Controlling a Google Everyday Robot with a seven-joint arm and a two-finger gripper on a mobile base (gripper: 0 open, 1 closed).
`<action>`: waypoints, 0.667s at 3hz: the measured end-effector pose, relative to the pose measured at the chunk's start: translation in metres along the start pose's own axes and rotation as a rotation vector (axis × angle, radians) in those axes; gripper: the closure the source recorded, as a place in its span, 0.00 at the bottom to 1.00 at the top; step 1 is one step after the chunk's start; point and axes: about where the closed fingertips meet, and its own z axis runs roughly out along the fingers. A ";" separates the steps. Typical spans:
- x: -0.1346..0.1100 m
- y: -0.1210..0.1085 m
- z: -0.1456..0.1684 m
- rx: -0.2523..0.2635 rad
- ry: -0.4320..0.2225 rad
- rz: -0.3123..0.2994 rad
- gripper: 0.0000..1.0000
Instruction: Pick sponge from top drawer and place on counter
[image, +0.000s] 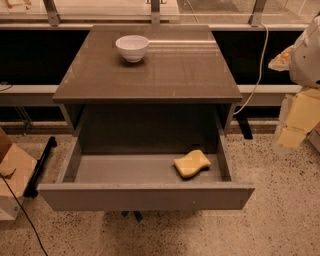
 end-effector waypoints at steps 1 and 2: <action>0.000 0.000 0.000 0.002 -0.001 0.000 0.00; -0.012 0.001 0.006 0.008 -0.025 0.027 0.00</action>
Offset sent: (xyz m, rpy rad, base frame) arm 0.0080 0.0279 -0.0147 0.0682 -0.0008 -0.0487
